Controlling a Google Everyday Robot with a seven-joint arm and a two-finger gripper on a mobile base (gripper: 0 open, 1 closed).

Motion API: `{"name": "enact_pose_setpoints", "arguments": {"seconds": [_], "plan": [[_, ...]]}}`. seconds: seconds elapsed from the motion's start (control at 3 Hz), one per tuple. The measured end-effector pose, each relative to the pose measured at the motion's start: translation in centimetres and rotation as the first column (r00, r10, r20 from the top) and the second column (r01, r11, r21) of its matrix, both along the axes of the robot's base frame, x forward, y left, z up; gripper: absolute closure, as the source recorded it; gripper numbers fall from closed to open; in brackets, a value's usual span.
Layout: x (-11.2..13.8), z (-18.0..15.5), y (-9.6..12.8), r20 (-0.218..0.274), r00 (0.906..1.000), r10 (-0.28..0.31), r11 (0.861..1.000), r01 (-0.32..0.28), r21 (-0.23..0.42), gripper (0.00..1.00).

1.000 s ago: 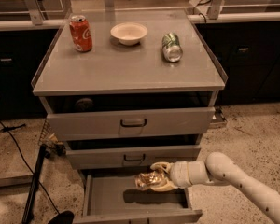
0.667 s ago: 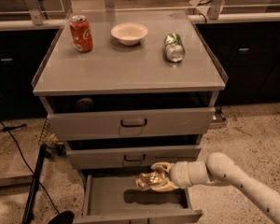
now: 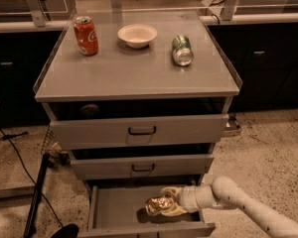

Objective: Place orange can into bottom drawer

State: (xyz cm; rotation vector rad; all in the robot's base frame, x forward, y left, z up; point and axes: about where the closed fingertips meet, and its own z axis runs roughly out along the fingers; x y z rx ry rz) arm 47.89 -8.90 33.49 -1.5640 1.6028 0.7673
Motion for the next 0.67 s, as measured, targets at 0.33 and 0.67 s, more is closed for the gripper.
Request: {"name": "enact_pose_setpoints", "arguments": {"seconds": [0.33,0.67], "plan": [[-0.74,-8.81,0.19,-0.006,0.9991,-0.041,0.999,0.041,0.003,1.0],[-0.56,-8.95,0.19,0.003,0.9989,-0.046,0.999,0.046,0.004,1.0]]}}
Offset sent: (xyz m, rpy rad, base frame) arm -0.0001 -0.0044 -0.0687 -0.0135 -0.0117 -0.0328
